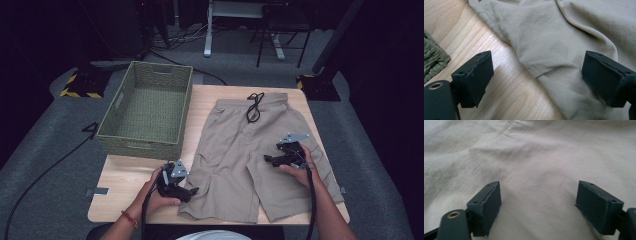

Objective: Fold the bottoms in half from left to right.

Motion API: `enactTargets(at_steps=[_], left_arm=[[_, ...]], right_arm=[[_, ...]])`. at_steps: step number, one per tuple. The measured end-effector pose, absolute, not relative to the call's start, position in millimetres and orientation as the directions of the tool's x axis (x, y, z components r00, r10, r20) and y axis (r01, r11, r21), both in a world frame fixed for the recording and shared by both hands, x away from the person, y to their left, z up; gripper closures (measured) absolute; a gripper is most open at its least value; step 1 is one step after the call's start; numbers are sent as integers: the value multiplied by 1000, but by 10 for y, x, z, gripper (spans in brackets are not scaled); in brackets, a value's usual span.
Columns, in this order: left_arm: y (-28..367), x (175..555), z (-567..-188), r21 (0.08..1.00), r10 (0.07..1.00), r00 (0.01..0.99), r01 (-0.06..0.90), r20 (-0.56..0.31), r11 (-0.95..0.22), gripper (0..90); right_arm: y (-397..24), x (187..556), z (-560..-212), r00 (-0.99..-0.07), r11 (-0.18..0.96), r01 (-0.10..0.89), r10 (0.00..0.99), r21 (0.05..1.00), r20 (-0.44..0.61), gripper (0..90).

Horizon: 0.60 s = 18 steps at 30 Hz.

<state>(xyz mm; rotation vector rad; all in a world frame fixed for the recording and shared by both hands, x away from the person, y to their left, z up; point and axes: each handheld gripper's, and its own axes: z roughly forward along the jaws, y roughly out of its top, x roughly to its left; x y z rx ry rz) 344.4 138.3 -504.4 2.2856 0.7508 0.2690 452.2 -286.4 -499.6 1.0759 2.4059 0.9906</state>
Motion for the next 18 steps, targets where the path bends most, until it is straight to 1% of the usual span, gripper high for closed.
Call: enactTargets(at_steps=[7,9,11,14,16,18], left_arm=[[1427,3316,-5012,657,590,807,455,-20,-601,119],[1441,3278,-5001,646,596,803,466,-20,-605,119],[1469,3241,-4997,642,603,797,473,-19,-604,119],[1525,3200,-5008,650,617,787,479,-21,-589,119],[1544,3179,-5006,649,621,783,482,-19,-588,119],[1547,3160,-5009,653,625,780,483,-19,-583,119]], right_arm=[[-2900,4513,-5023,-666,463,509,746,726,-9,184],[-2897,4503,-5013,-660,463,520,752,718,-7,184],[-2881,4510,-4976,-652,476,545,759,690,-8,197],[-2819,4541,-4954,-660,468,560,751,684,26,207],[-2744,4561,-4921,-647,471,555,762,685,0,208],[-2632,4573,-4834,-654,471,530,757,705,-15,207]])
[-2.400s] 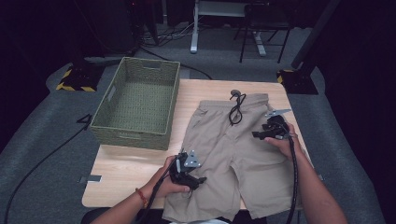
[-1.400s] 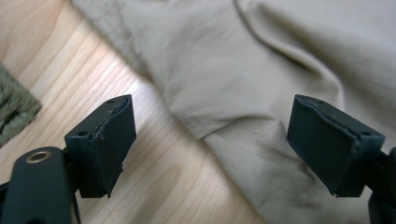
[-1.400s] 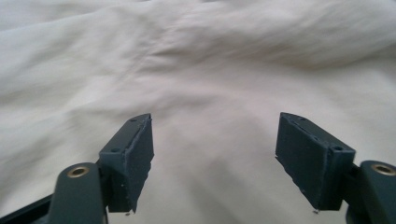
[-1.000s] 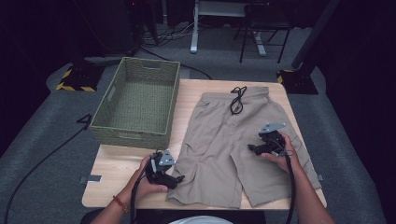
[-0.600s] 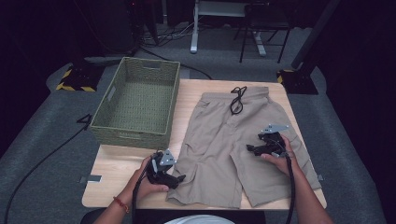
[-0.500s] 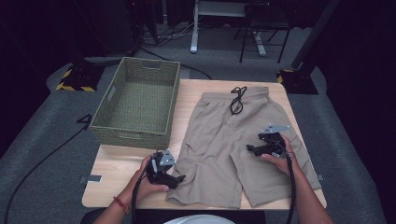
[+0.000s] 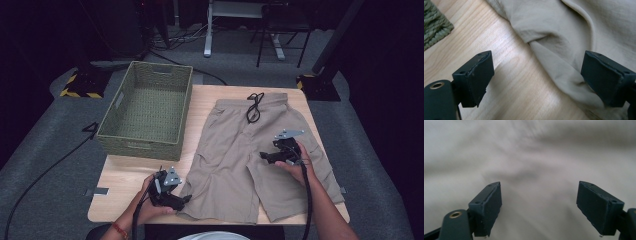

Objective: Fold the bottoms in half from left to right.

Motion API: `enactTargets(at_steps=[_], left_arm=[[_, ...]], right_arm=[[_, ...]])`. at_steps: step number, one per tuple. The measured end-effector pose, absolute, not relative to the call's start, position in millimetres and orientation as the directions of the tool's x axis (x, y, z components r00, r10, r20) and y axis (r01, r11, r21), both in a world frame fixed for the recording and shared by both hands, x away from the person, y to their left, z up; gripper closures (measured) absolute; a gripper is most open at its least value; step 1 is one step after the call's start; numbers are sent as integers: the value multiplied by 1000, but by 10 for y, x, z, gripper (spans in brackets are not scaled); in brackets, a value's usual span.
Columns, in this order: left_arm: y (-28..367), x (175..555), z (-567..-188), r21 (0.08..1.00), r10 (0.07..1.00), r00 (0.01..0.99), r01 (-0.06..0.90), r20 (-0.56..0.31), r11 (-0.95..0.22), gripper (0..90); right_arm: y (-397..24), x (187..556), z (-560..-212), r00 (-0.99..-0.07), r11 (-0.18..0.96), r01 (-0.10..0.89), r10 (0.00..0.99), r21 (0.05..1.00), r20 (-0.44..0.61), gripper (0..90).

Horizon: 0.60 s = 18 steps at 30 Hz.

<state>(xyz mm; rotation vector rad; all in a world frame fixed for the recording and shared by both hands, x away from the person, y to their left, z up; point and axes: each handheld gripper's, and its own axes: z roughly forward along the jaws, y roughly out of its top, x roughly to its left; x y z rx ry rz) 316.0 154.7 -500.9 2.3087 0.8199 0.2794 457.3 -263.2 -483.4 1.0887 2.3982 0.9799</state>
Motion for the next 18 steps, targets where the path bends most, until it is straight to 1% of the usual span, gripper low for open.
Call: enactTargets(at_steps=[4,6,10,12,15,16,18], left_arm=[[1514,3139,-5000,645,630,776,493,-22,-584,120],[1494,3124,-4994,645,624,781,490,-26,-586,142],[1458,3103,-5000,656,607,794,477,-36,-585,148],[1448,3096,-5003,663,600,798,477,-52,-577,150],[1471,3102,-4999,674,595,797,496,-103,-547,155],[1478,3104,-4998,675,594,797,498,-109,-544,156],[1481,3101,-5000,677,589,800,498,-117,-542,156]], right_arm=[[-2305,4606,-4641,-693,502,463,719,731,-55,207],[-2064,4669,-4537,-725,515,432,687,740,-55,206],[-1637,4851,-4428,-756,542,410,652,733,-59,207],[-1452,4954,-4417,-752,559,409,654,722,-80,214],[-1260,5095,-4439,-750,551,428,659,716,-58,215],[-1163,5168,-4479,-746,564,432,662,703,-72,215],[-1075,5234,-4519,-743,566,448,666,692,-64,215]])
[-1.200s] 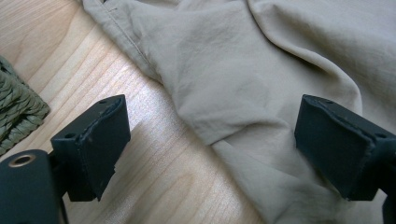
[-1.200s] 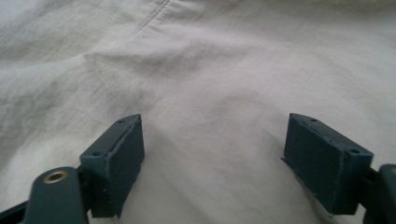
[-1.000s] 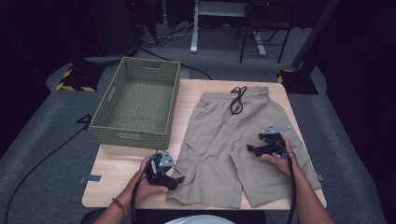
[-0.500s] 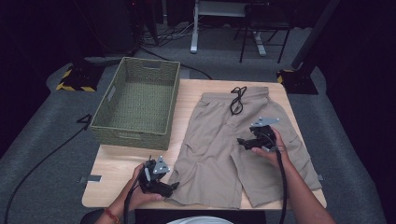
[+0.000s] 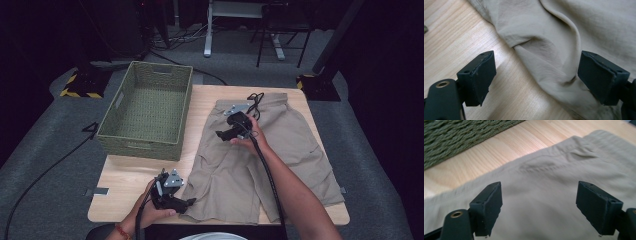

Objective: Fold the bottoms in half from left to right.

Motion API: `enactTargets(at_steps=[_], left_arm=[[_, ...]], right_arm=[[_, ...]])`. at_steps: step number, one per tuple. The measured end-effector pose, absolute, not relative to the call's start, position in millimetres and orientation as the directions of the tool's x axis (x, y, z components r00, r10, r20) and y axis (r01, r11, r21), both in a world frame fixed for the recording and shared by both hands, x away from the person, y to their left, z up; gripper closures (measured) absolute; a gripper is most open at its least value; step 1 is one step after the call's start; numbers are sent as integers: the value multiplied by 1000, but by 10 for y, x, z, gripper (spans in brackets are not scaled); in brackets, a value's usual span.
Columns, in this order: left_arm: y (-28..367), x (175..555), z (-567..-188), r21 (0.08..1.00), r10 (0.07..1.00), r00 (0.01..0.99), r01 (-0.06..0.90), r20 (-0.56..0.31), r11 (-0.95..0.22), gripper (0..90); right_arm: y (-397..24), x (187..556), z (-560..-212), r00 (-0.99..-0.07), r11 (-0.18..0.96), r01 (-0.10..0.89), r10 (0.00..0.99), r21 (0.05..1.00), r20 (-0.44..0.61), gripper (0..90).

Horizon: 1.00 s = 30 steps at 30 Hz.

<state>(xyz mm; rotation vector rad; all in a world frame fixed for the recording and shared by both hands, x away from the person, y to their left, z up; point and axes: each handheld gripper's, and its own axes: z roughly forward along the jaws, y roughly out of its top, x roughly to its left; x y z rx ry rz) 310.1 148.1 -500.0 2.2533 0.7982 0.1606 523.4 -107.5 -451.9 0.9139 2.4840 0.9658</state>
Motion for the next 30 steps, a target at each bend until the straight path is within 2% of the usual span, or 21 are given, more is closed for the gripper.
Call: enactTargets(at_steps=[5,7,12,15,18,25,27,30], left_arm=[[1390,3101,-5025,687,590,804,472,-77,-553,145],[1312,3068,-5034,681,583,812,442,-26,-585,145],[1262,3060,-5030,676,569,822,433,-26,-596,149],[1258,3058,-5028,677,563,826,429,-25,-598,152],[1263,3044,-5028,685,538,842,406,-24,-605,203],[1251,3042,-5029,687,536,844,404,-25,-604,205],[1250,3039,-5030,687,539,842,406,-25,-603,205],[1252,3038,-5031,688,539,842,406,-25,-602,205]], right_arm=[[-851,5418,-4563,-737,564,440,671,698,-77,216],[-804,5502,-4591,-722,547,453,689,704,-70,217],[-713,5683,-4689,-693,523,517,721,678,-27,216],[-630,5752,-4748,-682,528,537,731,658,-29,216],[-557,5797,-4801,-661,534,549,748,643,-57,217],[-511,5855,-4884,-636,522,599,771,608,-35,215],[-536,5867,-4888,-639,511,610,769,606,-6,231],[-579,5875,-4856,-652,531,614,758,584,-5,300]])
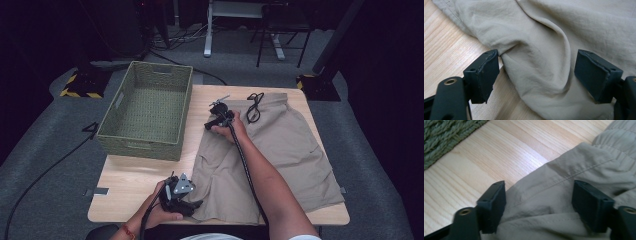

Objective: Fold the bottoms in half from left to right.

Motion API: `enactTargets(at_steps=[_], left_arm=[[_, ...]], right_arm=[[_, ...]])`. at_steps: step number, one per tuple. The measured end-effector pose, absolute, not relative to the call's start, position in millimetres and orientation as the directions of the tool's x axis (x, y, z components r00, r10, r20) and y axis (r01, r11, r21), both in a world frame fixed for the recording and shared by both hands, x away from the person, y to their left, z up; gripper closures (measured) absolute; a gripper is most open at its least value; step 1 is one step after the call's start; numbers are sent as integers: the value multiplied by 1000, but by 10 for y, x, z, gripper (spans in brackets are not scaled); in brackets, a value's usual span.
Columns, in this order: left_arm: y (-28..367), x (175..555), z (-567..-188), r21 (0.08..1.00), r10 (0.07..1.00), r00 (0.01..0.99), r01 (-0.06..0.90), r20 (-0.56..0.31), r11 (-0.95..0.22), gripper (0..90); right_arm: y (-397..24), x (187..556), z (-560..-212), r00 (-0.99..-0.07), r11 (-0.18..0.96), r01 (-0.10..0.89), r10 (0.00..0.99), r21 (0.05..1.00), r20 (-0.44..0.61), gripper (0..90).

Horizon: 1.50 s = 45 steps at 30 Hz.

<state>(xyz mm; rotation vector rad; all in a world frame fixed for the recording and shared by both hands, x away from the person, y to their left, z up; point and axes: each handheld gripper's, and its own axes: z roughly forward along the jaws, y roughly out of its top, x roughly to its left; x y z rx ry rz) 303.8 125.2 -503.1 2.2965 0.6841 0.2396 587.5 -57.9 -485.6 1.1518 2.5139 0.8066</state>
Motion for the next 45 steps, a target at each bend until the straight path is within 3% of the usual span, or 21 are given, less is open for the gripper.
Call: enactTargets(at_steps=[8,13,26,29,30,35,38,45], left_arm=[[1255,3047,-5031,689,553,833,416,-26,-593,206],[1233,3053,-5028,686,570,821,428,-23,-589,208],[1210,3050,-5023,687,588,809,438,-20,-579,222],[1218,3049,-5006,696,589,808,435,-22,-571,362],[1221,3050,-5000,696,588,809,434,-21,-572,460],[1241,3082,-4973,690,594,804,441,-20,-574,757],[1292,3084,-4932,698,596,802,440,-23,-565,838],[1268,3046,-4654,759,587,807,345,60,-552,862]], right_arm=[[-720,5908,-4791,-627,515,645,779,565,6,681],[-748,5924,-4788,-656,539,623,755,567,2,853],[-495,5876,-4586,-715,556,532,699,638,-14,883],[-433,5855,-4495,-724,555,514,689,654,-16,883],[-411,5846,-4448,-729,554,506,685,661,-16,883],[-410,5786,-4220,-748,548,469,663,692,-18,883],[-543,5705,-4024,-752,520,453,659,724,-3,883],[-1130,5505,-3672,-714,474,434,700,767,-29,882]])
